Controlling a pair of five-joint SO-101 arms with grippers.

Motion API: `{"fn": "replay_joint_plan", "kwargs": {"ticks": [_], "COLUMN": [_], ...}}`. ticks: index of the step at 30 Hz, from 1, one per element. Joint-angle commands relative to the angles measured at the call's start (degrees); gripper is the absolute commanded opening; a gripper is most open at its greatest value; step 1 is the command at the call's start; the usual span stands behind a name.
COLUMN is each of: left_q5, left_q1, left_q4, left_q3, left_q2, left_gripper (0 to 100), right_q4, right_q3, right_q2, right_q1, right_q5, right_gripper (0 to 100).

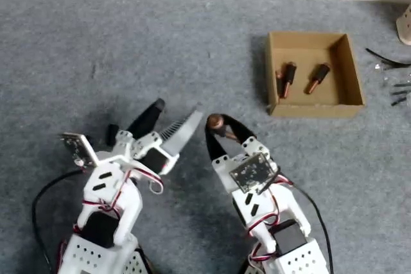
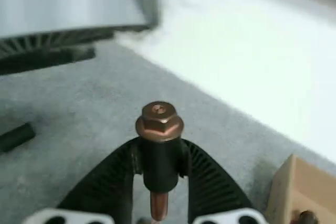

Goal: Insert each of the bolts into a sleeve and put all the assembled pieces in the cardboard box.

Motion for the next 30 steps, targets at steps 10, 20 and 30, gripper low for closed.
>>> {"fn": "replay_joint_plan", "kwargs": {"ticks": [10,20,30], "left_q5": [-41.2,-48.5,-48.5], "left_q1": [-3.3,-3.5,-3.5], "left_q4": [7.1,15.0,15.0], "left_q3": [1.0,1.0,1.0], "left_q2": [-0.3,-0.3,-0.3], "left_gripper": [1,1,1], "right_q4": [-7.8,-7.9,-7.9], "right_q3": [5.1,0.9,-41.7], "right_q2": [-0.7,3.4,61.9], "right_q1": [9.4,16.6,25.1], "right_q5": [-0.5,-0.6,-3.4], "right_gripper": [0.4,1.1,3.0]}}
